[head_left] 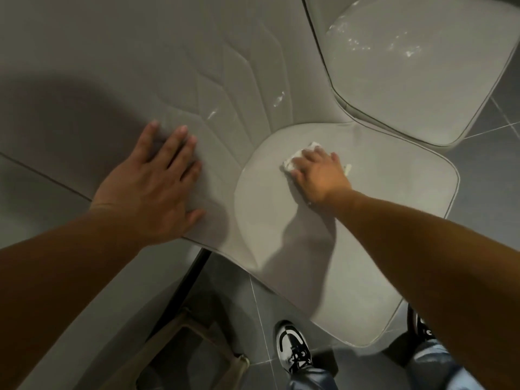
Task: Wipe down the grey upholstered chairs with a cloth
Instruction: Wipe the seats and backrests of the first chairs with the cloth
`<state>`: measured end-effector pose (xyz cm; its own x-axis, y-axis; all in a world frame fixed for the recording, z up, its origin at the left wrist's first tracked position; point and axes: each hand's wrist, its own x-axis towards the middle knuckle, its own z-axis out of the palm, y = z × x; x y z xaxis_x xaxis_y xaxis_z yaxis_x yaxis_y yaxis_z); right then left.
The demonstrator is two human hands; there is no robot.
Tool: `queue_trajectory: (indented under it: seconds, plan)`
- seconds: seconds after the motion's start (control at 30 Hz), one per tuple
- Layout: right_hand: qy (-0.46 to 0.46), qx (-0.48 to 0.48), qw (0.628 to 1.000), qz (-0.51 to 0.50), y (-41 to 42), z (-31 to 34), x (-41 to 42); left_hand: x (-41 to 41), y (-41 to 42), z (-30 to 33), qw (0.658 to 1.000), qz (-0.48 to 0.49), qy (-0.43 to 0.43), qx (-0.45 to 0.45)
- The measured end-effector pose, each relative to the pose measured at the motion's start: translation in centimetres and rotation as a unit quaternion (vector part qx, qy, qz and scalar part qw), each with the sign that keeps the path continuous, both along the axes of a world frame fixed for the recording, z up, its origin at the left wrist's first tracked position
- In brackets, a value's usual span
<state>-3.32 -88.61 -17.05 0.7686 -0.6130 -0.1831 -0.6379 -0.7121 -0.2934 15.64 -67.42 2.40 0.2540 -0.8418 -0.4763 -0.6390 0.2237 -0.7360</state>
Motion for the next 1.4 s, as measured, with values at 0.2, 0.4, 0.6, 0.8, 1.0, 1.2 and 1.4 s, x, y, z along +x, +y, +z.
queue_trajectory:
  seconds: [0.2, 0.4, 0.6, 0.8, 1.0, 1.2, 1.4]
  plan:
    - [-0.080, 0.008, 0.992, 0.093, 7.0, -1.9, -4.6, 0.1, 0.1, 0.0, 1.000, -0.012, -0.008, 0.002]
    - [-0.145, 0.155, 0.970, 0.119, 8.2, 1.0, -11.3, -0.3, 0.0, 0.1, 1.000, -0.007, 0.008, -0.011]
    - [-0.239, 0.084, 0.930, -0.266, 1.4, 3.2, -1.9, -0.3, -0.3, 0.0, 0.999, 0.007, 0.038, -0.008]
    - [-0.007, 0.052, 0.994, -0.098, 1.1, -0.3, 8.3, 0.5, 0.0, -0.5, 0.999, 0.000, 0.046, 0.004]
    - [-0.064, 0.015, 0.995, -0.069, 5.3, -2.6, 10.2, 1.0, -0.2, -1.2, 0.998, 0.005, 0.051, 0.032]
    - [-0.110, 0.073, 0.979, 0.159, 10.7, -1.6, 6.1, 1.4, -0.5, -0.9, 0.995, 0.013, 0.066, 0.073]
    - [-0.044, 0.147, 0.936, 0.316, 11.6, 0.0, 0.0, 1.3, -0.3, -1.2, 0.994, -0.012, 0.043, 0.096]
